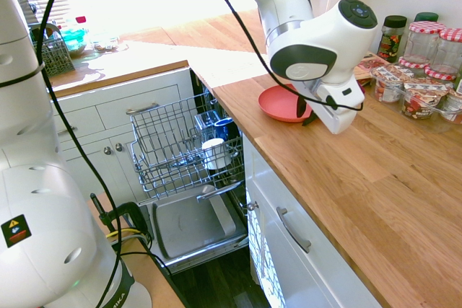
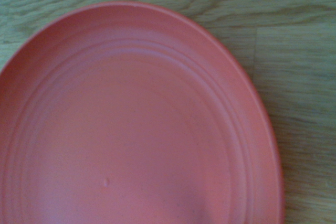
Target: Put the plate in the dishwasher
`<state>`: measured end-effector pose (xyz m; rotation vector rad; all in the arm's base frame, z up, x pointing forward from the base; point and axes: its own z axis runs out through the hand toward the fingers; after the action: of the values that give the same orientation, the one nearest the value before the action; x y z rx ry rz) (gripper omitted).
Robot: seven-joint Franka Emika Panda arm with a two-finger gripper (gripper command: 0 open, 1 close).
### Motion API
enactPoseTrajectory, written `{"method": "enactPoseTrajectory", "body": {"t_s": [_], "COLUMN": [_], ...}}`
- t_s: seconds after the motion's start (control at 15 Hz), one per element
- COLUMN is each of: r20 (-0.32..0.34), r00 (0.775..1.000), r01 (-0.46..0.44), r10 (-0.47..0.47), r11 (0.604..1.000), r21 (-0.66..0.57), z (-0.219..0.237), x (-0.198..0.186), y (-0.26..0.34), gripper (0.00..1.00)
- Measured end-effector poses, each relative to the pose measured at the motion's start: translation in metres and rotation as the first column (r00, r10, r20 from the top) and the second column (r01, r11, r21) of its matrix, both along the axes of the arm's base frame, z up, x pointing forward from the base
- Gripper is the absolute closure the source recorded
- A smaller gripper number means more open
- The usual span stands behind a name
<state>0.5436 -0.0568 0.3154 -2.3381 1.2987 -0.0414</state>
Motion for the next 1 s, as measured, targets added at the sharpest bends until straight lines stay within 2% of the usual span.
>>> {"method": "enactPoseTrajectory", "body": {"t_s": [0.33, 0.47, 0.6, 0.8, 1.0], "r20": [0.015, 0.038, 0.074, 0.098, 0.11], "r00": [0.999, 0.997, 0.989, 0.96, 0.932], "r01": [-0.037, -0.063, -0.113, -0.209, -0.231], "r10": [0.038, 0.068, 0.131, 0.263, 0.346], "r11": [0.998, 0.991, 0.97, 0.903, 0.798], "r21": [-0.054, -0.117, -0.214, -0.376, -0.556], "z": [0.023, 0.052, 0.099, 0.161, 0.191], "x": [0.015, 0.019, 0.019, -0.007, -0.053], "y": [0.022, 0.045, 0.098, 0.224, 0.342], "gripper": [1.0, 1.0, 1.0, 1.0, 1.0]}}
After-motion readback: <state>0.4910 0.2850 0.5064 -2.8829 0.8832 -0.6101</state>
